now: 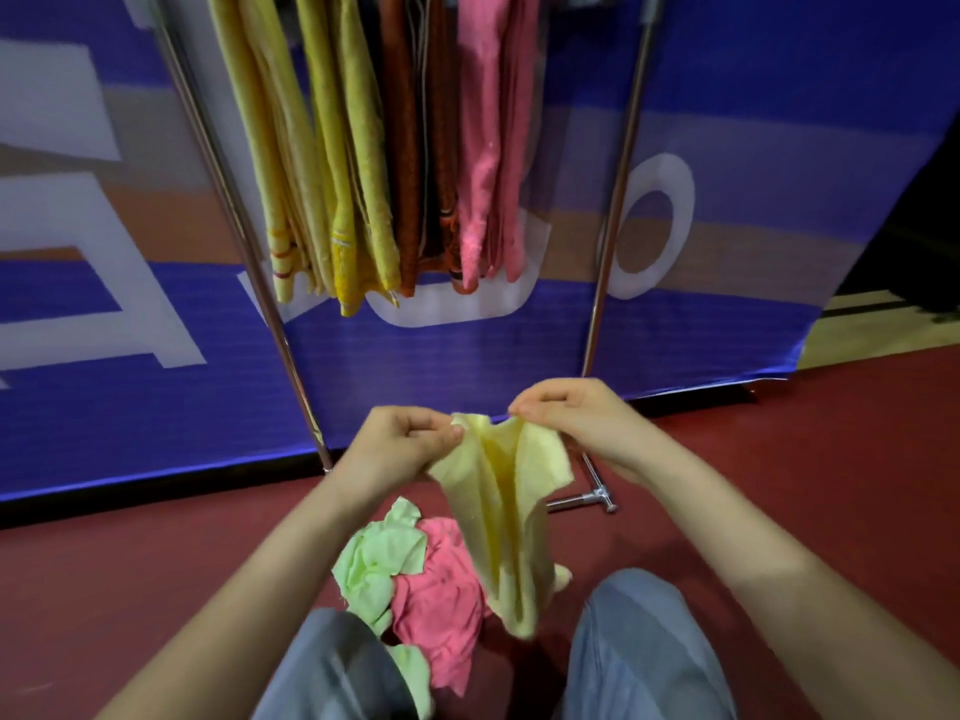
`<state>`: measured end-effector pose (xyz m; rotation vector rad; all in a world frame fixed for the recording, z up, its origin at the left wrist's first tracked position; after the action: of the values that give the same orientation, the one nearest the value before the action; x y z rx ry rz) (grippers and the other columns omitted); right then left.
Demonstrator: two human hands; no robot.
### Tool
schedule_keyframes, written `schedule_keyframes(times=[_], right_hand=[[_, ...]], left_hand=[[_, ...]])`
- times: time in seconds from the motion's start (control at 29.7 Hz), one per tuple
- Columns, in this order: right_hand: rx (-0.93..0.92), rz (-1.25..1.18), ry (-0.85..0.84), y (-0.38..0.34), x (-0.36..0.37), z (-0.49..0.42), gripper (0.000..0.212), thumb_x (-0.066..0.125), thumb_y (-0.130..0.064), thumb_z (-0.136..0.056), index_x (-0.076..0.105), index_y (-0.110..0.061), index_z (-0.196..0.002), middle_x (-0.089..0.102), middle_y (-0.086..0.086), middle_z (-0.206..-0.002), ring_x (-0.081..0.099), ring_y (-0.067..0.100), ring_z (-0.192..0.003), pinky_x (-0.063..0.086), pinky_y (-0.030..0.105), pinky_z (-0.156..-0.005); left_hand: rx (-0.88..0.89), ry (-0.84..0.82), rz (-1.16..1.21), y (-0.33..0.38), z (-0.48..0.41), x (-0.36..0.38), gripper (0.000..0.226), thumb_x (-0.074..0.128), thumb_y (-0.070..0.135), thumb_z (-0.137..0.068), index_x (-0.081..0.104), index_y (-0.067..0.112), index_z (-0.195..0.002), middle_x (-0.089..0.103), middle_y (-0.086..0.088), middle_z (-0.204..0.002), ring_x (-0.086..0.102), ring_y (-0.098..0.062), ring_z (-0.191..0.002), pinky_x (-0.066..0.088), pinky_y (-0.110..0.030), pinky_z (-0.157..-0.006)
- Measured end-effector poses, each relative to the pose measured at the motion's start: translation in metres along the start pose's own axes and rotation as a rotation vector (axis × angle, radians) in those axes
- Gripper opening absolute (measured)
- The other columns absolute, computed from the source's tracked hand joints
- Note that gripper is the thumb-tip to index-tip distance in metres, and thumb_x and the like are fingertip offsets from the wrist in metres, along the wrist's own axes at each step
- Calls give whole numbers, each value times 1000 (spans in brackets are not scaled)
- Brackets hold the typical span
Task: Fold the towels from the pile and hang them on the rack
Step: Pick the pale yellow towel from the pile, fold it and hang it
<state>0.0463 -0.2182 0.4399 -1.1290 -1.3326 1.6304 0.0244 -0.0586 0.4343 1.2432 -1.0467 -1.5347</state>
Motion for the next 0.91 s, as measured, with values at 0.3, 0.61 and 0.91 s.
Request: schedule_keyframes(times=[0.3, 0.61, 0.91], right_hand=[[180, -182, 20, 14, 50, 29, 17, 50, -4, -88, 52, -14, -74, 54, 6, -66, 57, 9, -50, 48, 18, -42], [244, -207, 104, 15, 62, 46, 17, 47, -4, -88, 50, -14, -75, 56, 8, -67, 56, 7, -42, 49, 18, -43], [233, -232, 36, 25, 70, 66, 6, 45, -6, -90, 48, -8, -86, 60, 11, -67, 63, 7, -44, 53, 18, -50]], left_hand=[[53, 20, -30, -1, 32, 23, 24, 54, 9, -87, 65, 17, -67, 62, 7, -45, 55, 0, -46, 46, -15, -49], [167, 96, -288, -5, 72, 24, 21, 72, 44, -55, 60, 39, -71, 70, 9, -76, 66, -10, -77, 52, -28, -75], [215, 97, -446, -13, 85, 27, 28, 44, 33, -67, 59, 14, -81, 63, -13, -71, 49, -16, -69, 46, -45, -78]])
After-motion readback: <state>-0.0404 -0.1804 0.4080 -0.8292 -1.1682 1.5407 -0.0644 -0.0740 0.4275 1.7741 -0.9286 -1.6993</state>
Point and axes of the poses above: each hand's wrist, its own z-axis away from the middle knuckle, its own x-axis out of the palm, y = z × x, the point moved 8 cm from there along -z, towards the middle knuckle
